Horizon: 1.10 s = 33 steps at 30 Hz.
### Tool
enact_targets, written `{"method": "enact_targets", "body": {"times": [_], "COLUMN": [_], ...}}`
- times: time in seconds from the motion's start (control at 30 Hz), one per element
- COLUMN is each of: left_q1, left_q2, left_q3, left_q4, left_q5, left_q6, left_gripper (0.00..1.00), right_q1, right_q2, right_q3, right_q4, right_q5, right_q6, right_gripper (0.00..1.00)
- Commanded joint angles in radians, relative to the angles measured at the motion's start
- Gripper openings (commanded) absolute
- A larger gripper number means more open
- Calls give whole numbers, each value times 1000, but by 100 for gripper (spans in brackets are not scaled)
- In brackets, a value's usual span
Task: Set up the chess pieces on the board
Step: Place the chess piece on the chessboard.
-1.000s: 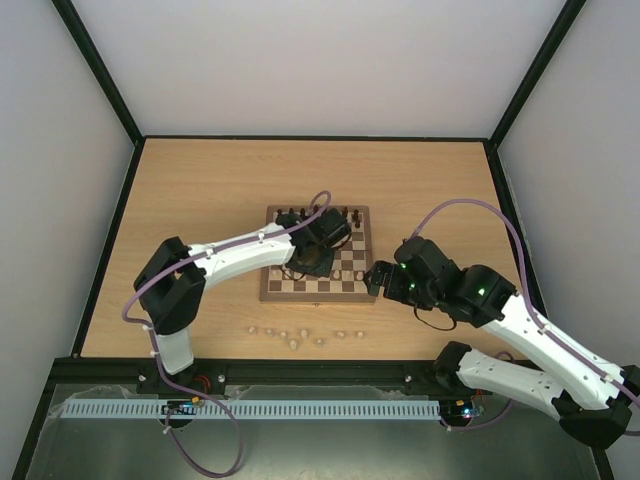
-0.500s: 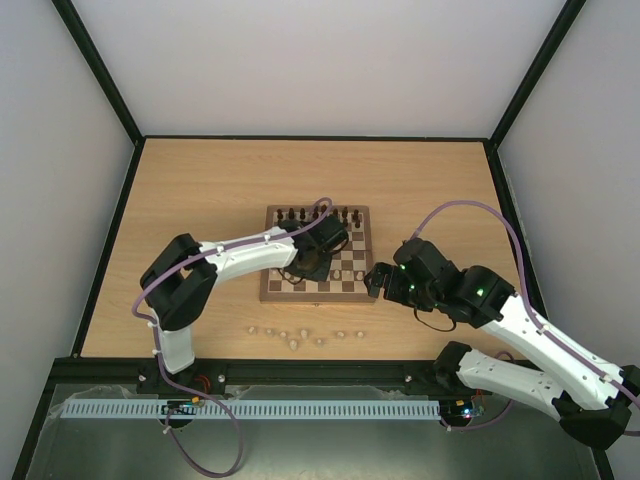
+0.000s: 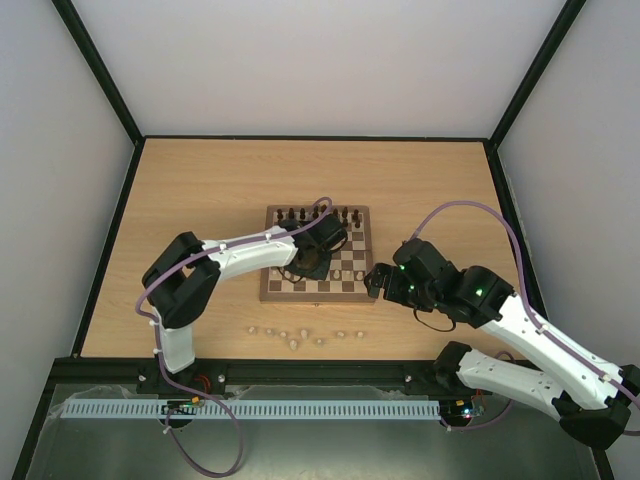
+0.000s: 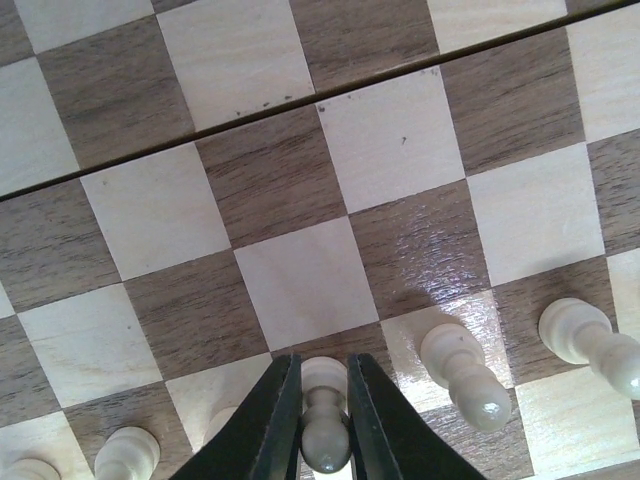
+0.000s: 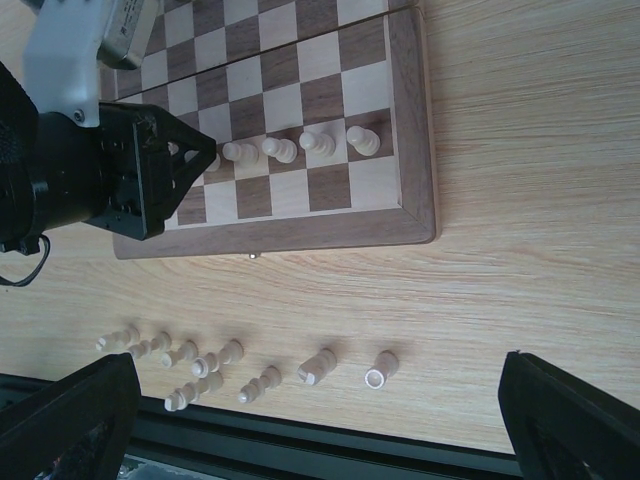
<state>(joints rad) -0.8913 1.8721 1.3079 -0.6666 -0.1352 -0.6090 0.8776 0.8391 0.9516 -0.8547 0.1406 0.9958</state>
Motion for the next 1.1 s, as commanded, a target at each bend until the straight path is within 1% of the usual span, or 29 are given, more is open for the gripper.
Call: {"method": "enact_targets", "body": {"times": [0.0,0.8,1.07], "left_q1": [6,0,-2], "left_q2": [25,19,8], "left_q3": [4,10,16], "left_q4": [-3,-8,-18], "left_q5": [6,38,21], "left_q6": [9,2,0], "left_gripper": [16,19,23], "right_q1": [2,2,3], "right_q2": [5,-2,-6], "right_q3": [-19,-50,-60], "right_q4": [-23,-5,-3], "right_q5": [9,4,2], "right_q6": [9,12,12], "right_gripper": [99,99,99]}}
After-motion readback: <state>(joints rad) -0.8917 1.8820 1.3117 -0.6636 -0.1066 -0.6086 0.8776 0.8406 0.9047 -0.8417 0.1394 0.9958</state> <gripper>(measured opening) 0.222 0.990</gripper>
